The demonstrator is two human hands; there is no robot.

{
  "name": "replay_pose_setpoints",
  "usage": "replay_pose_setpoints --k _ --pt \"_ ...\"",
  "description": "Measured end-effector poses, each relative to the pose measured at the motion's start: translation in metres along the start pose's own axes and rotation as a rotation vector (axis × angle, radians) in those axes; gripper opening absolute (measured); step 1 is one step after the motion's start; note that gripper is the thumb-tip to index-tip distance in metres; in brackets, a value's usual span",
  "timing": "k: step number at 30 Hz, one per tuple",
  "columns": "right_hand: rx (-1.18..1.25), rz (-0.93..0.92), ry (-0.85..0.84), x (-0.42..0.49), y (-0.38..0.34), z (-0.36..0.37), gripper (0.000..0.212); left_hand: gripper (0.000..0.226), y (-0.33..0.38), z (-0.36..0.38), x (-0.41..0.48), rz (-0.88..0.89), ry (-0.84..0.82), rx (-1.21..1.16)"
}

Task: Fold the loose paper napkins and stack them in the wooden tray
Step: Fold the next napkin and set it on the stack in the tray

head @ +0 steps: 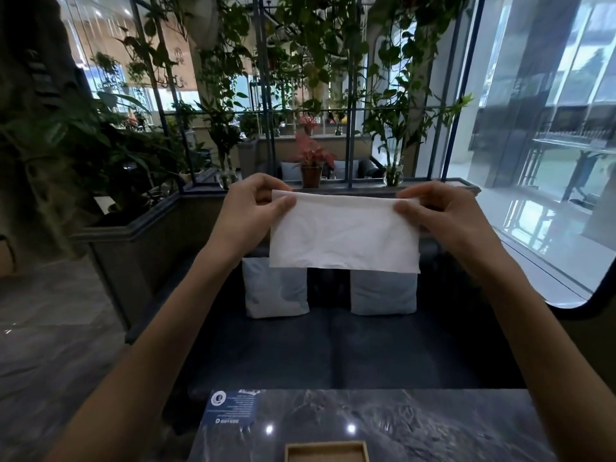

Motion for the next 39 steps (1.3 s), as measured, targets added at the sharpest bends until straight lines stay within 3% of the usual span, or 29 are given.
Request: replay_pose_setpoints --k 7,13,18,21,23,26,28,31,33,36,39 --pt "-0.046 0.029 -0.041 0.004 0.013 0.006 0.015 0.013 -0.022 -0.001 0.001 -0.033 -0.019 0.140" --pt "-0.109 -0.011 -0.039 0.009 0.006 0.007 0.009 0.008 -0.012 -0.004 0.003 0.044 0.021 0.258" --pt "0.021 -0.154 0.094 0.005 -0.018 0.009 0.009 0.013 0.007 0.001 -0.002 0.101 0.091 0.049" --pt "-0.005 -0.235 0.207 -0.002 -0.021 0.014 0.007 0.011 0.012 0.007 -0.009 0.174 0.150 0.068" --pt "-0.045 -0.251 0.225 -0.004 -0.020 0.014 0.004 0.008 0.001 0.009 -0.011 0.124 0.120 0.100" --pt "-0.140 -0.294 0.105 0.001 -0.030 0.010 0.007 0.008 -0.015 0.009 -0.018 0.021 0.067 0.063" --pt "-0.263 -0.366 -0.078 0.005 -0.051 0.013 0.010 0.026 -0.009 0.016 -0.025 0.076 -0.029 0.060" --pt "-0.347 -0.416 -0.420 0.004 -0.086 0.031 0.006 0.051 0.017 0.050 -0.039 0.050 -0.442 -0.022" --pt "-0.372 -0.435 -0.545 0.002 -0.102 0.040 0.005 0.045 0.031 0.065 -0.048 -0.003 -0.595 -0.124" --pt "-0.380 -0.481 -0.573 0.002 -0.111 0.040 0.008 0.030 0.036 0.070 -0.056 -0.050 -0.598 -0.310" --pt "-0.324 -0.453 -0.405 0.001 -0.102 0.024 0.022 0.025 0.027 0.068 -0.059 -0.147 -0.530 -0.431"
Point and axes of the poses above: each hand's wrist, its own x-axis towards the middle knuckle, its own z-axis out of the palm, y = z × x, the point moved 6 cm from there along x, towards the middle knuckle, and after that the axes turned 1 degree about -z, right-handed, at the moved point
